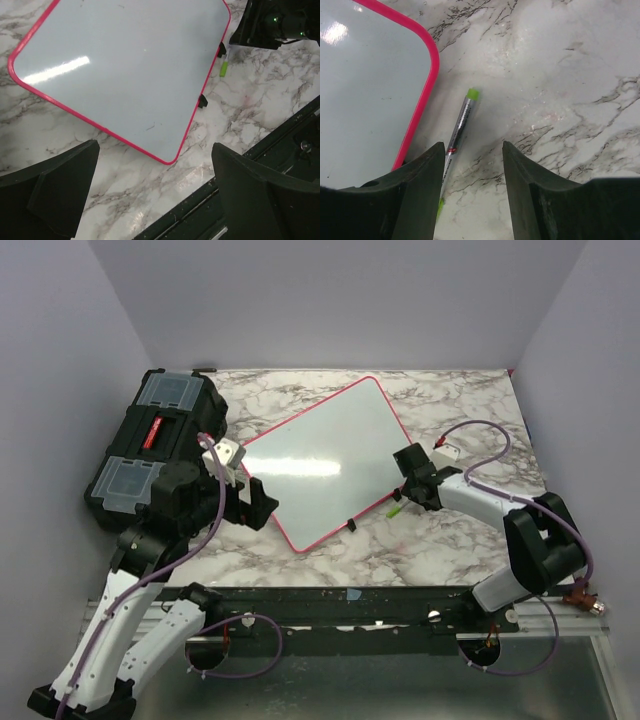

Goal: Write a sentence on the whiteboard
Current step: Pick up the whiteboard marker from the center of the board.

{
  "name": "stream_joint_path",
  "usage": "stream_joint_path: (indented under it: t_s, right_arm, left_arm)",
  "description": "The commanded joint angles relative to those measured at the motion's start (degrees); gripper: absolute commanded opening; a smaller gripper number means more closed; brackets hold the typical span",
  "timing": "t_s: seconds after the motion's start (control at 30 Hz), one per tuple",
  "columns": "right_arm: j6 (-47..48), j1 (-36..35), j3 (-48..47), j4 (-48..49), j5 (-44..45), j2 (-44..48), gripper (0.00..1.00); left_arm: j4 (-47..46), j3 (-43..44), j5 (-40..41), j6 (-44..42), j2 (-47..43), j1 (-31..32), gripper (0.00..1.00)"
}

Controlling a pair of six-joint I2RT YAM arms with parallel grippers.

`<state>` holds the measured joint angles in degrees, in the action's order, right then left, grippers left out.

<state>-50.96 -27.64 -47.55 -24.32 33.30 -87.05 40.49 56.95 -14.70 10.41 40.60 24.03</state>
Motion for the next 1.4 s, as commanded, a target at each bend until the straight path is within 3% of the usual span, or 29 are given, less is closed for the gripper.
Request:
stream_joint_path:
  t_s: [0.0,0.27,0.67,0.93,1.17,1.37]
  right_arm:
    - [-0.38,0.41,-1.79,2.75,-0.52,-2.62,0.52]
    - [-1.03,0.42,-2.11,3.06,-0.98,-6.00,0.40]
    - [-1.09,0.40,1.64,1.15,-1.96,-3.68,0.01]
    - [-1.49,0.39,3.78,-3.40,-4.87,7.66,0.01]
    - [-3.45,0.41,-0.79,-8.75,-7.86,18.33,0.01]
    - [-6.98,0.39,-4.78,-9.26,-11.29,25.00,0.01]
  left_arm:
    - [2.04,-5.68,-1.19,5.58,-5.75,0.15,0.98]
    - [-2.90,-12.21,-3.33,7.60,-9.25,0.14,0.99]
    - [-4.41,-14.32,-6.41,7.16,-9.10,0.23,0.98]
    - [-8.81,-15.68,-10.44,11.10,-10.66,0.29,0.98]
    - [-23.66,-19.21,-15.71,21.43,-9.39,1.26,0.99]
    - [-38.73,-19.79,-10.99,29.00,-3.34,7.11,0.93]
